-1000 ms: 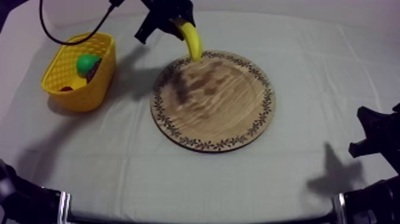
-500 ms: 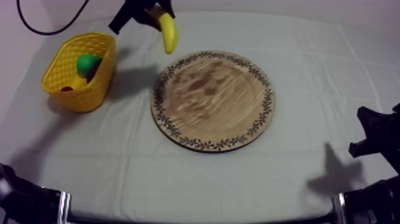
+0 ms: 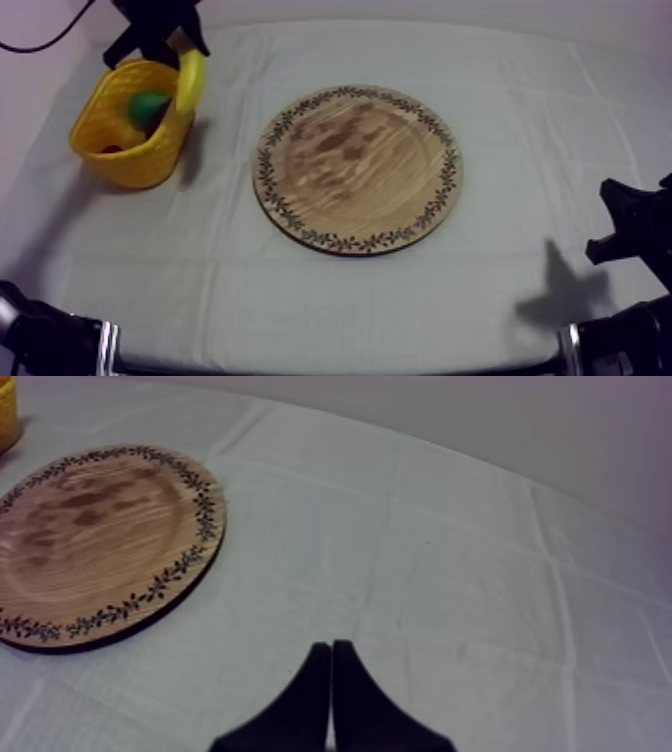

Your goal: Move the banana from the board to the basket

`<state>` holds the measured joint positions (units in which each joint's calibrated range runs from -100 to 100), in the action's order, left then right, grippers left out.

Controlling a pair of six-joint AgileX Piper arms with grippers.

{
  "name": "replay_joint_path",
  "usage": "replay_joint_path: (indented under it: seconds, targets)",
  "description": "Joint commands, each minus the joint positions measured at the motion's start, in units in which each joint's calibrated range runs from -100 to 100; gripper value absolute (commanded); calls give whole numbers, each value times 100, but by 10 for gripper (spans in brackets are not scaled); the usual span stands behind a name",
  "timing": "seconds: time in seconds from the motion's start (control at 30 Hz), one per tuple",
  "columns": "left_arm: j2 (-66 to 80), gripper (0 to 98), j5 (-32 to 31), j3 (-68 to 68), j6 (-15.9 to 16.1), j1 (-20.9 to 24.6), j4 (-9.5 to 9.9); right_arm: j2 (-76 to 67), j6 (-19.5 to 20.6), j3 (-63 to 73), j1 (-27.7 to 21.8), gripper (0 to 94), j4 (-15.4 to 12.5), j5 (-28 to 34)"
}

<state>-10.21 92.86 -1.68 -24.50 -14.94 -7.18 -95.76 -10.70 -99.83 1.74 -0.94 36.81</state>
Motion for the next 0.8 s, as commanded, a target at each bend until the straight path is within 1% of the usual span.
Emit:
replay_joint_path:
  seconds: [0.0,0.23,0.5,0.63,0.77]
  targets:
    - [103,208,46,-134,207,126,39,0,-4,-5,2,3,-2,-3]
    - [404,209,347,-298,545,491,273,0,-6,-5,2,3,-2,-3]
    - [584,214,465,-419,922,815,528,0,-7,-5,2,3,-2,-3]
    - [617,208,593,-415,1054,918,683,0,-7,-5,2,3,-2,-3]
    - [579,205,642,-383,1129,983,758,0,-7,-5,2,3,-2,-3]
